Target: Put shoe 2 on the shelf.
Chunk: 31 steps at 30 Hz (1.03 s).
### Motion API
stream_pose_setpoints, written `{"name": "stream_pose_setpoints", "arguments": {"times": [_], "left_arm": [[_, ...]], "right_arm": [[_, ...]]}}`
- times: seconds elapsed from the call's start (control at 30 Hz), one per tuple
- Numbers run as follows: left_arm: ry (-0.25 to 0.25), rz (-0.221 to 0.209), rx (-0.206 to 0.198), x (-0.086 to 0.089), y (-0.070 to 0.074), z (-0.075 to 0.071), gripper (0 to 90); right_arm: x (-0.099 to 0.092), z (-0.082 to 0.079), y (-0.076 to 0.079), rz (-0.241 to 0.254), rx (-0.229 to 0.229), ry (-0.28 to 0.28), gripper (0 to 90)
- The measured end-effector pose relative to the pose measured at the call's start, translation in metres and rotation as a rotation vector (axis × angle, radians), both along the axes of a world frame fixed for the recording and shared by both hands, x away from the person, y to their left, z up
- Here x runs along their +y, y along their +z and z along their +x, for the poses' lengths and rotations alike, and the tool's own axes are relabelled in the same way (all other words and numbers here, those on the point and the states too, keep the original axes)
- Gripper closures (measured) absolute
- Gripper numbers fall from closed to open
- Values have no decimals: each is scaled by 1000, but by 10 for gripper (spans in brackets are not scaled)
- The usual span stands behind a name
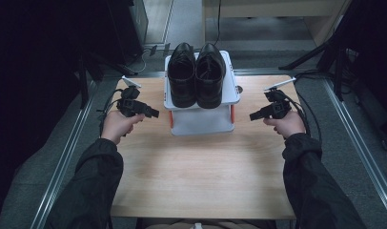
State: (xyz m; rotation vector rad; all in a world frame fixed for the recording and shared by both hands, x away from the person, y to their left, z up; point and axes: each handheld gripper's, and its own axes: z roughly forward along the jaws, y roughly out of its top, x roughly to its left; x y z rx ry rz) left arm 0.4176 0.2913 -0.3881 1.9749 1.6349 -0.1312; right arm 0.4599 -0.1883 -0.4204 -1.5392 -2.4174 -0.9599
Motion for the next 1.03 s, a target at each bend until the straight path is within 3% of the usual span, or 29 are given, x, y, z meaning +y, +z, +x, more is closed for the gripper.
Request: {"name": "stream_pose_setpoints", "arguments": {"times": [0.07,0.23,0.5,0.87,1.03], "left_arm": [[4,-24,-1,-1,-6,-4,553],[-16,-14,5,-10,-24,-14,547],[-27,-25,-1,-19,-42,-27,535],[-38,-4,-49,-19,-44,-36,502],[-32,-19,-65,-18,-46,-38,496]], "right_arm": [[2,-6,-8,6,-1,5,692],[5,-17,-24,-3,-13,26,686],[2,-27,-33,-20,-25,36,677],[-1,-32,-39,-17,-40,39,677],[-1,-34,-42,-12,-32,38,677]]}}
